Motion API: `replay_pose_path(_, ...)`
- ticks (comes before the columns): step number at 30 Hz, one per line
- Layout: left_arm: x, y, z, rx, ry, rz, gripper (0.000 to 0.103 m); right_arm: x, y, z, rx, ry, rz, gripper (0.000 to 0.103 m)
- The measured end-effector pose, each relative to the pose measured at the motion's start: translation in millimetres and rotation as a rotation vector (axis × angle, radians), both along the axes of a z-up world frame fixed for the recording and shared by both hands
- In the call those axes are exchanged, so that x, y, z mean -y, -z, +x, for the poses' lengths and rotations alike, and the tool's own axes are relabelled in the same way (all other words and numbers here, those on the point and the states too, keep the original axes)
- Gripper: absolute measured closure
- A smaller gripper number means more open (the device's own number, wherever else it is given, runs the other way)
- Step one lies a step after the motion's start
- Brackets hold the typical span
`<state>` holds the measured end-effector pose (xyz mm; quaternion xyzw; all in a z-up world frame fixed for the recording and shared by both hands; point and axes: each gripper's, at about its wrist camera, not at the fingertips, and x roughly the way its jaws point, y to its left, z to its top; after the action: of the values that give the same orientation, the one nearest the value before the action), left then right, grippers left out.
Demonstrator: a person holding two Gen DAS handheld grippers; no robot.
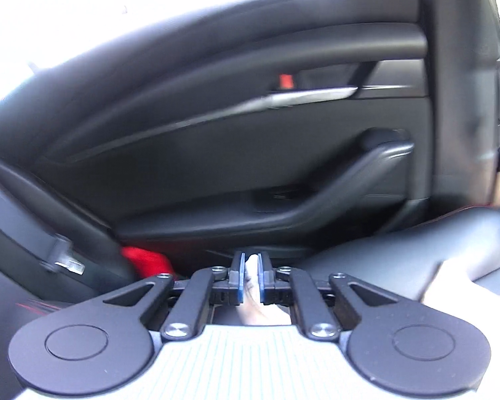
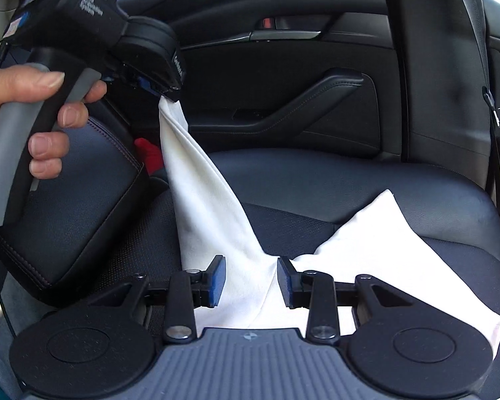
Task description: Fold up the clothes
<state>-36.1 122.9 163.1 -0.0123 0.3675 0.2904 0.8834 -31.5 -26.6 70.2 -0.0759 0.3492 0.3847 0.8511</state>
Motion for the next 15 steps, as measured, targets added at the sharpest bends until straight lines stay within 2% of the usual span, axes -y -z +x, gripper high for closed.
replay_pose_path(3,-2,8,15,-0.003,0.016,-0.028,0.089,3,1,2,-0.009,0.025,-0.004,0.066)
replay_pose_path(4,-6,9,16,-0.004,0.021,-0.036,0.086,4,1,2,-0.011,0.034,-0.005,0.066)
replay_pose_path(5,-10,11,16,-0.004,0.027,-0.044,0.079,5,1,3,-0.014,0.042,-0.007,0.066)
replay_pose_path(9,-26,15,18,-0.008,0.05,-0.078,0.074,7,2,2,0.0,0.036,-0.019,0.066)
replay_pose_path(10,-30,16,18,-0.008,0.056,-0.086,0.07,5,3,2,0.005,0.031,-0.019,0.066)
replay_pose_path(11,-32,16,18,-0.008,0.057,-0.084,0.062,3,2,2,0.007,0.022,-0.013,0.066)
replay_pose_path(15,-44,8,12,-0.018,0.033,-0.057,0.056,-16,-1,5,0.005,-0.04,0.023,0.066)
